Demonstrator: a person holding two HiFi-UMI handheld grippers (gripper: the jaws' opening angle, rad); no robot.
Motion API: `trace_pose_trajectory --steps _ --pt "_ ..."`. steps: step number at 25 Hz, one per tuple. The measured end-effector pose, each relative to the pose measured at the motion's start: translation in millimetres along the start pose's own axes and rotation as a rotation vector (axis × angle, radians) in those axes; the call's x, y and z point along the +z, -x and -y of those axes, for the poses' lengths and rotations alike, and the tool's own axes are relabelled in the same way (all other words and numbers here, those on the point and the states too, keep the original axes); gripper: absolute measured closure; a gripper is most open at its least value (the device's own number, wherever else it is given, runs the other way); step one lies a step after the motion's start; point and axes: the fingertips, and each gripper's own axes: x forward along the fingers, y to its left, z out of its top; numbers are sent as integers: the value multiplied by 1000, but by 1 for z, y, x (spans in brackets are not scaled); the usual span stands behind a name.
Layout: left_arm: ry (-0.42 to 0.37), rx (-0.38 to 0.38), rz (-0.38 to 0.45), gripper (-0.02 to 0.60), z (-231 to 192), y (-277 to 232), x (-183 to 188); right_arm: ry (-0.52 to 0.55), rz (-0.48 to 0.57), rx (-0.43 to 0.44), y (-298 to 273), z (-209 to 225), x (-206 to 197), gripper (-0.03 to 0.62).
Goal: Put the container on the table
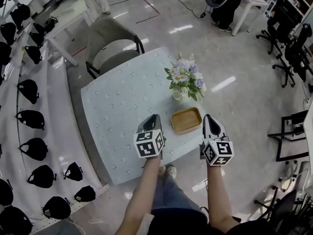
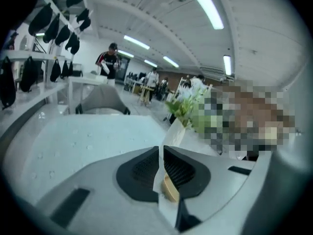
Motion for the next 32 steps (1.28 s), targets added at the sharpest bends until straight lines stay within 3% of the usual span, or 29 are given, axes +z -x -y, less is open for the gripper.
trace_pose_trajectory --steps 10,16,21,32 --pt "-247 -103 464 563 14 130 137 32 235 52 34 -62 102 595" --pt "-379 -99 631 569 22 193 179 87 348 70 59 -86 149 595" --pt "-437 -92 696 569 23 217 194 126 390 60 72 -93 164 595" --pt "-421 -113 669 571 23 218 182 129 365 -11 94 -78 153 597"
